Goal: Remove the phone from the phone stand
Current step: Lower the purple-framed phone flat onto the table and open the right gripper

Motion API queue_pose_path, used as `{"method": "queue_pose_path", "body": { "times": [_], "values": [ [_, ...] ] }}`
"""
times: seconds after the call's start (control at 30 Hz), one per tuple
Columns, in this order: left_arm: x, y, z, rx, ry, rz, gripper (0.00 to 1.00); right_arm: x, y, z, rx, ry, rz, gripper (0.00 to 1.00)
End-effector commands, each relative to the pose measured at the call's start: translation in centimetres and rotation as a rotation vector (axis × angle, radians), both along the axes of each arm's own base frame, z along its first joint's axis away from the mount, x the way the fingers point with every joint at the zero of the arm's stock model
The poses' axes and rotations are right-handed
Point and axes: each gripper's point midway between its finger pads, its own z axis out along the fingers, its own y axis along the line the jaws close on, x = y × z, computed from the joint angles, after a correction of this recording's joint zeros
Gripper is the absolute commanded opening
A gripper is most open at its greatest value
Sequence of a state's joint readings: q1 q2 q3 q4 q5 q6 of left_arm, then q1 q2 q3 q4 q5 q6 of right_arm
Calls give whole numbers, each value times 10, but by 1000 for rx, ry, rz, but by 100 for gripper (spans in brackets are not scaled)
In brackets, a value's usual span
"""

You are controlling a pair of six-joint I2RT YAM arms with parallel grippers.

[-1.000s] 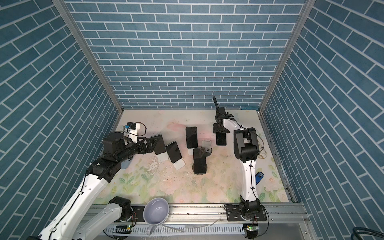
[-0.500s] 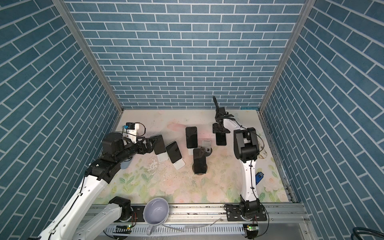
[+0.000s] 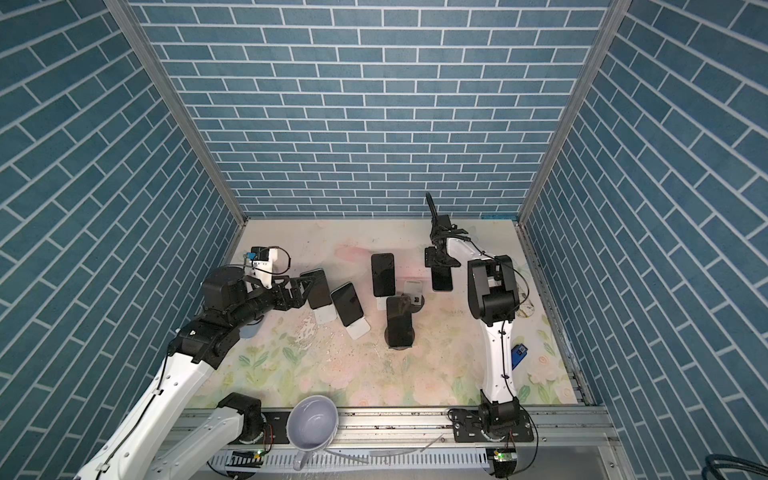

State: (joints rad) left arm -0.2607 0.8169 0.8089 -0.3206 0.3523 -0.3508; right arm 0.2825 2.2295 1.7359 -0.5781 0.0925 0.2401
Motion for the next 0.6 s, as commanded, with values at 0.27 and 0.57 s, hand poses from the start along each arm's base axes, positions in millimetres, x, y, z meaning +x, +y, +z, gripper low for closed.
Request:
{"method": "queue_pose_path", "body": {
  "times": [0.27, 0.57],
  "values": [
    [-2, 1, -1, 5, -3, 4, 100, -58, 4, 99, 138, -98, -44, 80],
    [1, 2, 0, 10, -5, 11, 100, -121, 41, 128, 188, -66, 64, 83]
  ]
}}
